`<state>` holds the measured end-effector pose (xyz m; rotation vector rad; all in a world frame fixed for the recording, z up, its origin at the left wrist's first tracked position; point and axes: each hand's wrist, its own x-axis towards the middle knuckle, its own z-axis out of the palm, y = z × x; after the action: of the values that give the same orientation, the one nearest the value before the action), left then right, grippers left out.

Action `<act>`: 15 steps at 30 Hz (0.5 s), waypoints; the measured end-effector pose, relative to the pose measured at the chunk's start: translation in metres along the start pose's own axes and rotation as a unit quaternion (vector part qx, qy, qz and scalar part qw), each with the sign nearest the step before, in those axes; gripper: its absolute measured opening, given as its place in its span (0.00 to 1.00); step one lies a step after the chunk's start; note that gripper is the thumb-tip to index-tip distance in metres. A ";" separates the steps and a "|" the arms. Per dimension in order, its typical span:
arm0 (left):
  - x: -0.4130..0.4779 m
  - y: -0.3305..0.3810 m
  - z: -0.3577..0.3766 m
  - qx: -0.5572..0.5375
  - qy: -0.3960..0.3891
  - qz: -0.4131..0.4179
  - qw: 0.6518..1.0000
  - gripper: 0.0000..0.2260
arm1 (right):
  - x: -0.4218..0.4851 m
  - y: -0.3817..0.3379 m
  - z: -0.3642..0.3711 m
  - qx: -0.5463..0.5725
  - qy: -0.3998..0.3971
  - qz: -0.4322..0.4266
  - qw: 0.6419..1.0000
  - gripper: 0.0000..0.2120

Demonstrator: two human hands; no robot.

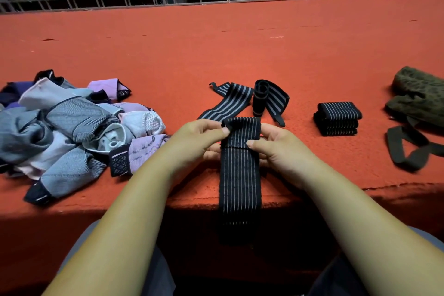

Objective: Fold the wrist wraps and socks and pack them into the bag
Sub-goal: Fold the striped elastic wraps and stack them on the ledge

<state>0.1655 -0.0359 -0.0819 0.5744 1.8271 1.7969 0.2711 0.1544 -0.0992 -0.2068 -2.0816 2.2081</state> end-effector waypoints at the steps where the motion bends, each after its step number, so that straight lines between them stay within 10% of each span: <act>1: 0.001 0.000 0.000 0.005 0.000 0.010 1.000 0.09 | 0.000 0.000 0.000 -0.004 0.002 -0.007 1.000 0.15; 15: 0.001 -0.004 0.011 0.017 0.050 0.088 0.995 0.09 | -0.003 0.001 0.005 -0.056 0.016 -0.010 0.998 0.09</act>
<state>0.1721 -0.0266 -0.0859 0.6891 1.9290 1.9443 0.2731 0.1492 -0.1003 -0.2281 -2.1839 2.0646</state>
